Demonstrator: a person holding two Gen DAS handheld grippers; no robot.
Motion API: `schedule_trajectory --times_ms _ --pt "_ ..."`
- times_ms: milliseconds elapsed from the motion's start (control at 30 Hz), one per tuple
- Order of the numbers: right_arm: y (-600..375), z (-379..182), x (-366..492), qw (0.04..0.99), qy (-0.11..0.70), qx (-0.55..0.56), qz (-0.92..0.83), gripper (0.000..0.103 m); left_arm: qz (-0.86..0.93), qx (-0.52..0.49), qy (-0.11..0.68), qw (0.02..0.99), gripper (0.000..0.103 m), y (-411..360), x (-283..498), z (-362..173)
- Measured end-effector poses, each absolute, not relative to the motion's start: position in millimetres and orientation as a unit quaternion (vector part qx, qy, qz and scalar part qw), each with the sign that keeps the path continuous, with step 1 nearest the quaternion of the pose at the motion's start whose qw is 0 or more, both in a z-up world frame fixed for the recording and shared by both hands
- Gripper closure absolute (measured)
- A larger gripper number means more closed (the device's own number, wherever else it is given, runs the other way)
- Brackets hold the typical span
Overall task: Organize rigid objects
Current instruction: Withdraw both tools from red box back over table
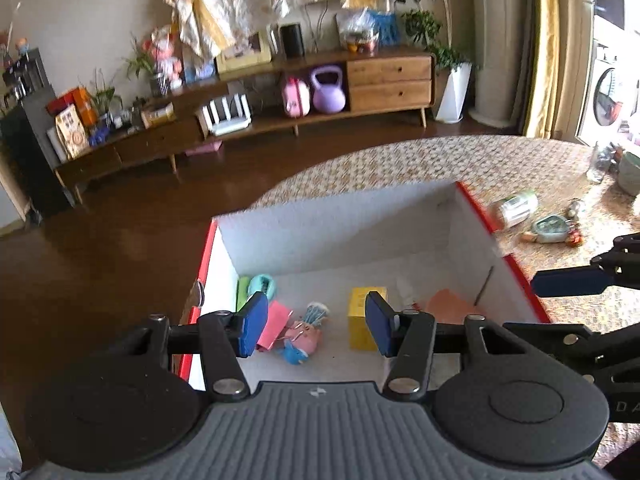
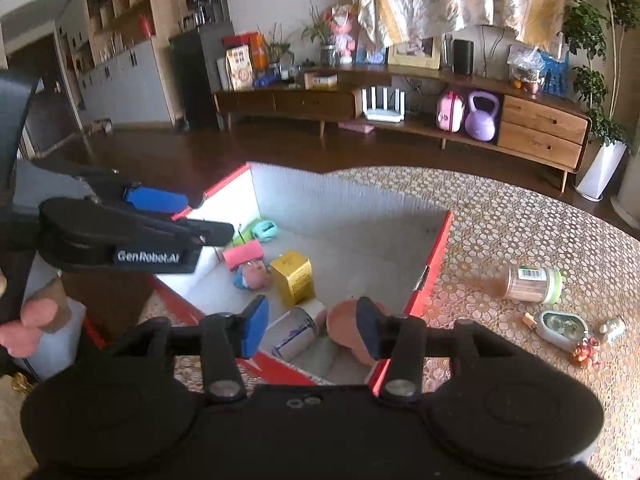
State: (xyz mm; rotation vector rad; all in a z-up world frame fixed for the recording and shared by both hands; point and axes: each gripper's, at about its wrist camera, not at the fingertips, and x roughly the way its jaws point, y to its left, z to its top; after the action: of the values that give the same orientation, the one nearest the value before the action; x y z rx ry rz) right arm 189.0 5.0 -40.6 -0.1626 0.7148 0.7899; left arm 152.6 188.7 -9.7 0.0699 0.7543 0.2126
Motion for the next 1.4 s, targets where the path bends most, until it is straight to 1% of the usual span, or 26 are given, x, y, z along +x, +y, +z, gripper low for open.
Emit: schedule_trajectory --times_ms 67,100,233,267,300,367,467,500,567,733,800,867,1200,1400 --pt "-4.6 -34.7 184.3 0.863 0.329 -0.067 0.376 0.047 0.106 0.037 0.358 0.927 0.037 179.3 146.0 -3.7" --pt "-9.9 -32.2 181.0 0.866 0.324 -0.062 0.377 0.044 0.105 0.036 0.353 0.929 0.037 175.4 142.8 -1.6" --pt "-28.7 -25.7 169.6 0.871 0.309 -0.048 0.379 0.042 0.104 0.031 0.343 0.933 0.037 161.6 133.7 2.3" --pt "-33.9 -24.6 166.0 0.873 0.305 -0.045 0.378 0.039 0.1 0.03 0.342 0.934 0.037 158.5 132.5 3.3" --pt "-38.6 -23.6 163.3 0.875 0.301 -0.044 0.377 0.032 0.099 0.029 0.341 0.935 0.037 154.1 130.7 3.8" --pt "-49.5 -22.3 158.0 0.878 0.294 -0.035 0.376 0.024 0.098 0.03 0.339 0.935 0.037 144.1 126.0 4.2" --pt "-65.7 -21.7 153.2 0.882 0.289 -0.018 0.371 0.02 0.089 0.027 0.339 0.936 0.036 131.1 121.8 4.4" --pt "-69.8 -21.7 152.3 0.883 0.288 -0.013 0.37 0.019 0.085 0.027 0.339 0.937 0.033 126.2 120.7 4.7" --pt "-80.5 -22.9 148.1 0.885 0.287 -0.003 0.367 0.016 0.08 0.027 0.336 0.938 0.029 114.5 117.1 5.3" --pt "-108.9 -25.6 145.8 0.892 0.283 0.012 0.352 0.009 0.059 0.025 0.332 0.941 0.029 88.3 116.0 7.4" --pt "-121.4 -27.6 145.8 0.896 0.281 0.018 0.344 0.004 0.055 0.022 0.33 0.942 0.022 80.6 117.1 6.7" --pt "-132.7 -30.4 144.0 0.898 0.28 0.021 0.338 0.001 0.049 0.02 0.328 0.943 0.021 72.3 119.1 5.6" --pt "-193.3 -45.8 160.9 0.912 0.277 0.042 0.3 0.001 0.016 0.011 0.321 0.947 0.02 25.2 154.7 -6.1" --pt "-218.4 -58.1 185.1 0.919 0.282 0.032 0.274 0.001 0.002 0.01 0.317 0.948 0.02 0.3 186.7 -16.7"
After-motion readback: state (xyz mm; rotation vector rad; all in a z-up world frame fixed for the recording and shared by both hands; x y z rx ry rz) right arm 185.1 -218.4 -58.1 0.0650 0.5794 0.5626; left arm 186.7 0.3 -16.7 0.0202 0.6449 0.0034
